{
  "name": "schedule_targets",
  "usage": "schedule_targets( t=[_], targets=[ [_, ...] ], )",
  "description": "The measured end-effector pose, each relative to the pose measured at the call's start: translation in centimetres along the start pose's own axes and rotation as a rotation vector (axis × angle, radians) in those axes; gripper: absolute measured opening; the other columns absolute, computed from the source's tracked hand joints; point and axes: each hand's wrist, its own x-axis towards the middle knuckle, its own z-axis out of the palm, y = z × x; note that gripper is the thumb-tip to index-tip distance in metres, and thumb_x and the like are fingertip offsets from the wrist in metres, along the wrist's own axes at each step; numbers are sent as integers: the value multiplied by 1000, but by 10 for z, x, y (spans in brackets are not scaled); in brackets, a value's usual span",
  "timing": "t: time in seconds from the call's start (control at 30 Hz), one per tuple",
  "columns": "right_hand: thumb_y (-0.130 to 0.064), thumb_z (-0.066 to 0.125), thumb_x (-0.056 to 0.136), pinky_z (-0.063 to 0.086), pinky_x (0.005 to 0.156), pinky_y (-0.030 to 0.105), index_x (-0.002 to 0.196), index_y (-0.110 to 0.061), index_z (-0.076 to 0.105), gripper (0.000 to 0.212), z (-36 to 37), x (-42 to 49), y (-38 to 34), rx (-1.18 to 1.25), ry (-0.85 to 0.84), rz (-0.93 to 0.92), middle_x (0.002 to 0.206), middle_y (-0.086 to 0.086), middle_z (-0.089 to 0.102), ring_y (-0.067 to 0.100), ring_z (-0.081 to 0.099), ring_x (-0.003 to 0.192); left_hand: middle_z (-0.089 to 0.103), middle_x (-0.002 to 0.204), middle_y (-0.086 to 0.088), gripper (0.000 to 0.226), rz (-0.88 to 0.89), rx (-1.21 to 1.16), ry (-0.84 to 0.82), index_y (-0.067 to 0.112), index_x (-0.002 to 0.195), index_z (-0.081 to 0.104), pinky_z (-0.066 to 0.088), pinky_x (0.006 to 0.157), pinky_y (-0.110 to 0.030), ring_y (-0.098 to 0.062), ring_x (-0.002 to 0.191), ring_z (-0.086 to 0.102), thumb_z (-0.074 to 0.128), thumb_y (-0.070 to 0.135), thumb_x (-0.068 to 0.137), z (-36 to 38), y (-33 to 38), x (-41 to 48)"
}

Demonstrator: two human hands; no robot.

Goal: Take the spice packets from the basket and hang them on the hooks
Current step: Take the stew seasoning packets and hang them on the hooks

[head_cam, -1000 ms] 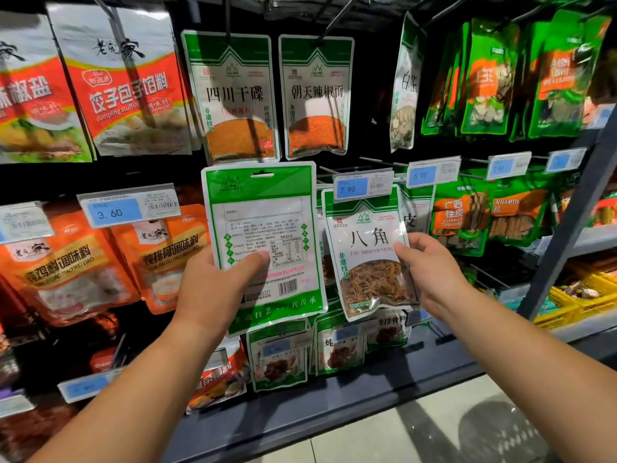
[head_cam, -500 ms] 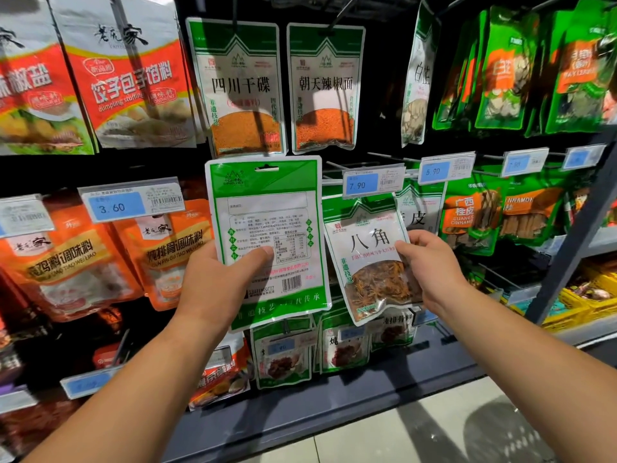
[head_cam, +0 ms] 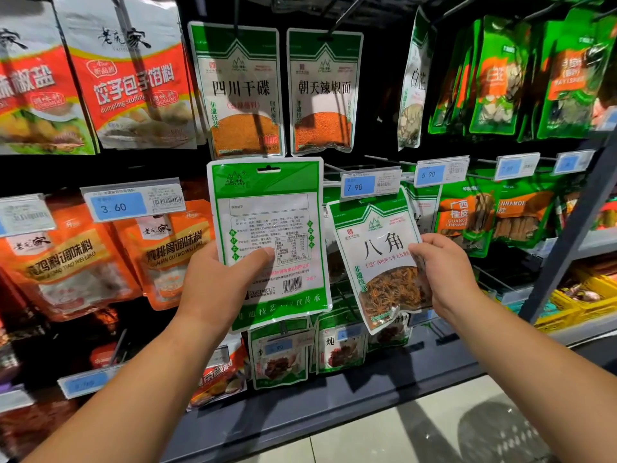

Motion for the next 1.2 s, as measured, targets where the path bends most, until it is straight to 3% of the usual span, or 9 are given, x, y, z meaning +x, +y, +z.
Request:
schedule_targets(
  t=[0.13,0.3,0.47,0.6,0.77,0.9,0.97,1.03,1.2],
  targets=[
    [-6,57,97,44,45,25,76,-16,59,24,-1,2,1,10,17,-1,77,1,68,9,60,55,80,89,7,14,-7,-2,6,23,98,73,56,56,-21,-11,77,76,76,13,89,-1,-2,1],
    [-7,58,97,42,42,24,75,-16,61,24,0,5,4,12,17,-5,79,5,70,17,58,57,80,90,7,13,-12,1,7,24,96,73,56,55,-20,-12,76,76,76,14,89,0,-3,3],
    [-22,65,96,42,57,34,78,-10,57,24,3,10,10,-49,-5,-13,77,11,59,25,50,60,80,92,5,13,-15,3,6,24,97,73,57,58,-25,-14,79,77,76,14,89,1,-3,3],
    [-22,64,98,51,68,42,88,-10,66,16,10,12,14,-69,-25,-28,89,16,70,23,56,66,80,93,5,14,-16,16,5,26,96,73,57,61,-29,-15,80,77,77,15,88,2,-5,4],
    [-20,64,98,40,54,34,85,-13,67,15,13,16,17,-72,-26,-19,81,17,68,24,50,55,80,93,5,13,-30,17,10,25,96,73,57,61,-29,-17,80,77,77,15,88,1,-7,7],
    [-18,64,97,30,59,36,88,9,55,29,16,16,18,-98,-51,-50,64,16,41,24,33,56,80,92,5,14,-35,20,20,23,99,74,58,58,-25,-16,79,77,77,15,88,0,-9,9],
    [-17,64,97,28,63,38,76,0,48,31,17,16,17,-120,-58,-67,57,5,30,21,27,55,80,92,5,14,-35,20,20,22,100,74,58,57,-24,-16,79,77,77,15,88,0,-9,10],
    [-17,63,98,28,63,38,72,-9,45,32,19,17,18,-135,-60,-61,54,1,30,19,28,54,80,93,5,14,-31,26,16,23,99,74,57,57,-24,-15,79,77,77,16,88,-1,-9,9],
    [-20,60,100,31,63,38,90,9,51,33,25,23,22,-141,-45,-41,68,12,37,22,32,60,80,93,8,13,-21,42,5,27,97,73,56,60,-26,-11,78,76,77,18,88,0,-9,9]
  ],
)
